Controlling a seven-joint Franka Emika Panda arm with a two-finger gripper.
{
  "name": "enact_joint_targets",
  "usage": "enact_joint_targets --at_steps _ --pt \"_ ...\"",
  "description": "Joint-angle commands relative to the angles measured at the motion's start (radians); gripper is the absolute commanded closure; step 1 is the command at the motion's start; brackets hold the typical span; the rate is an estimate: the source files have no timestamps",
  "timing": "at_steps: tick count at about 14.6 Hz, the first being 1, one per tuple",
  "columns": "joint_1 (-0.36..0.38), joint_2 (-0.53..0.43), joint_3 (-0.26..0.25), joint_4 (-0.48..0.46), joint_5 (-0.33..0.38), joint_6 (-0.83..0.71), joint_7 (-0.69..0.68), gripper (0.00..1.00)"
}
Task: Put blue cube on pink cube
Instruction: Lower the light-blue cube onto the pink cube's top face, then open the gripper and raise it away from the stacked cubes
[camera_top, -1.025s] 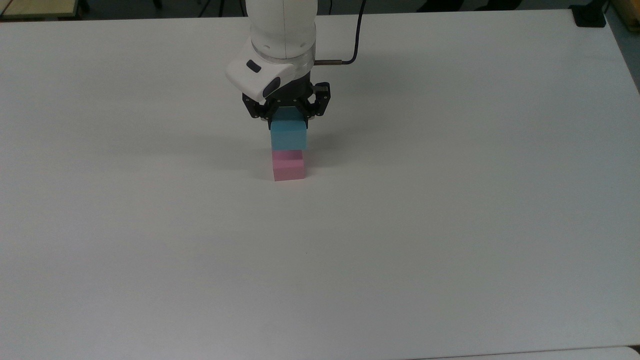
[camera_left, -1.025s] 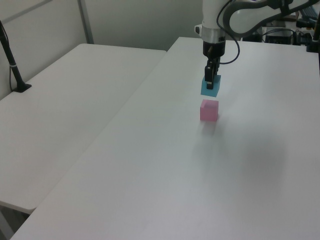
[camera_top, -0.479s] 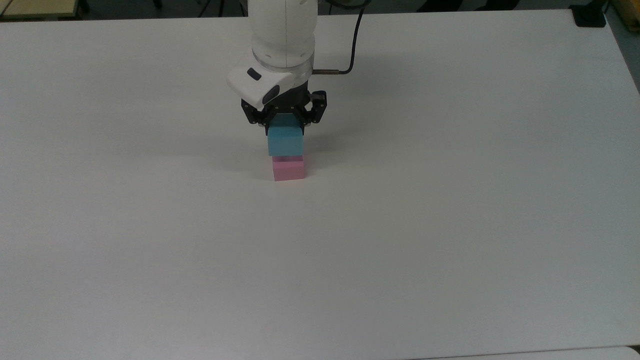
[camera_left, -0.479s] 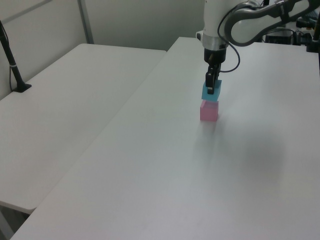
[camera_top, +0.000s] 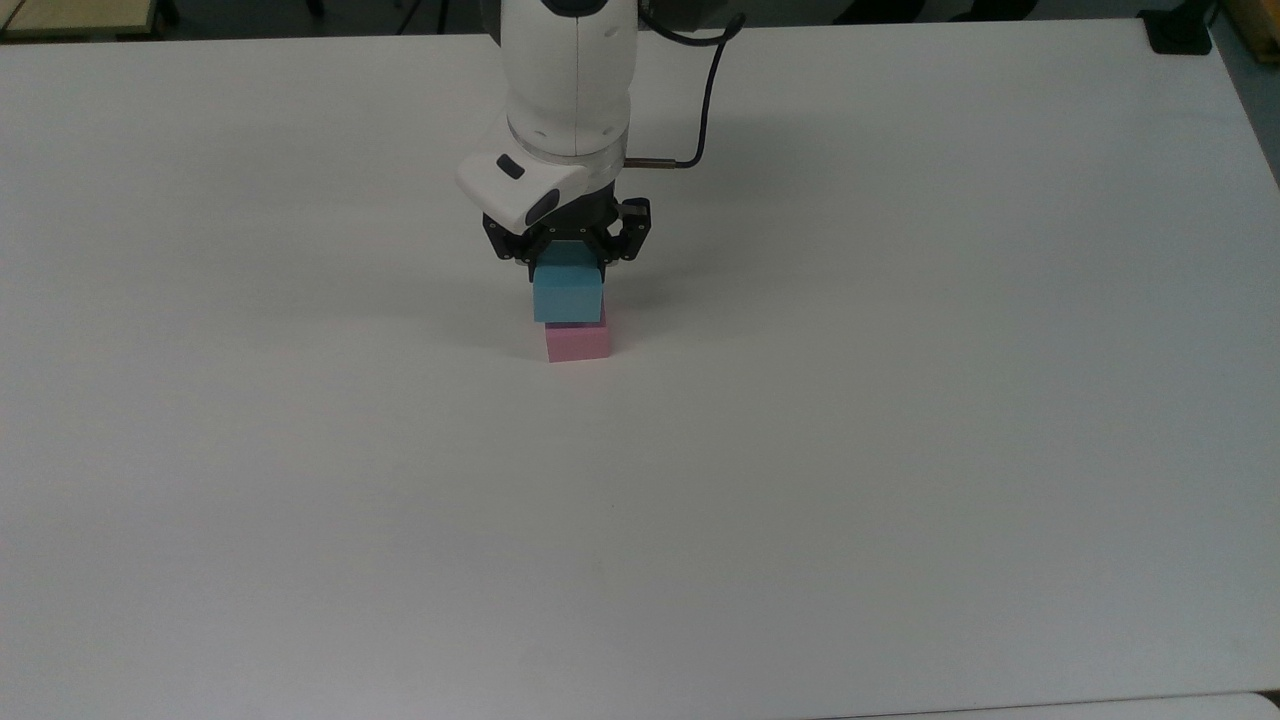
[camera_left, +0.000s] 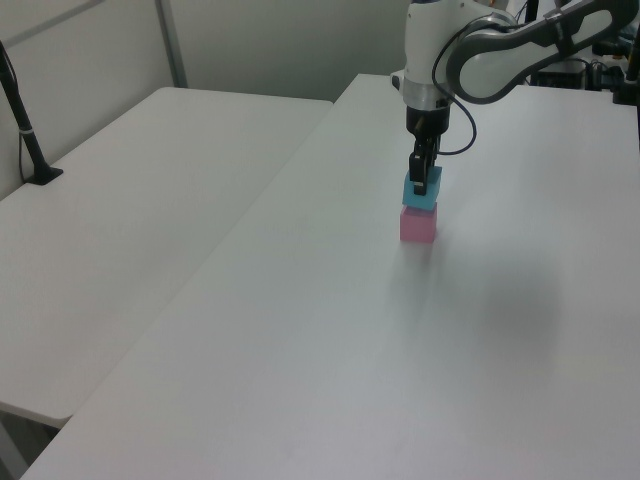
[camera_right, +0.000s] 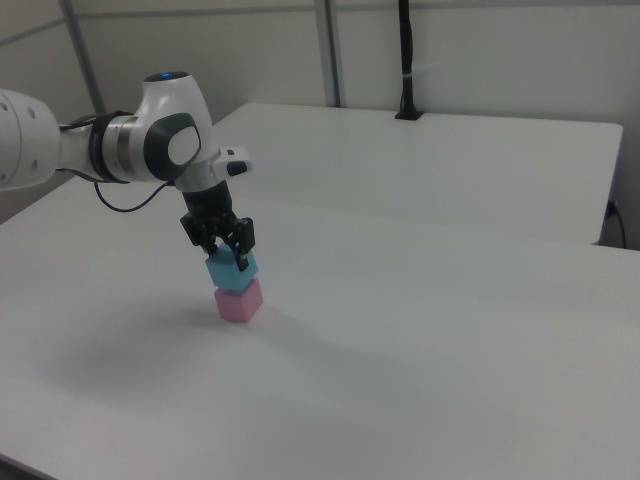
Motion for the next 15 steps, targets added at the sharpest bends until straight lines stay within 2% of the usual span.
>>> enact_joint_targets --at_steps 1,2,3,4,5,7,13,15 --pt "0.022 -0.012 -0.009 -0.043 -0.045 0.026 0.027 0.65" --pt "0.022 -0.012 -0.009 -0.043 -0.045 0.026 0.027 0.64" --pt "0.022 -0.009 -0.009 -0.043 -0.047 0.025 0.025 0.6" --pt "0.026 -0.007 -0.009 -0.043 -0.048 0.023 0.027 0.45" --pt "0.026 -0.007 -0.009 -0.041 -0.048 0.022 0.031 0.15" --pt "0.026 -0.004 -0.009 -0.038 -0.063 0.023 0.063 0.01" --pt "0.018 -0.029 -0.009 -0.027 -0.074 -0.003 0.076 0.0" --pt "0.016 -0.049 -0.009 0.024 -0.07 -0.104 0.077 0.0"
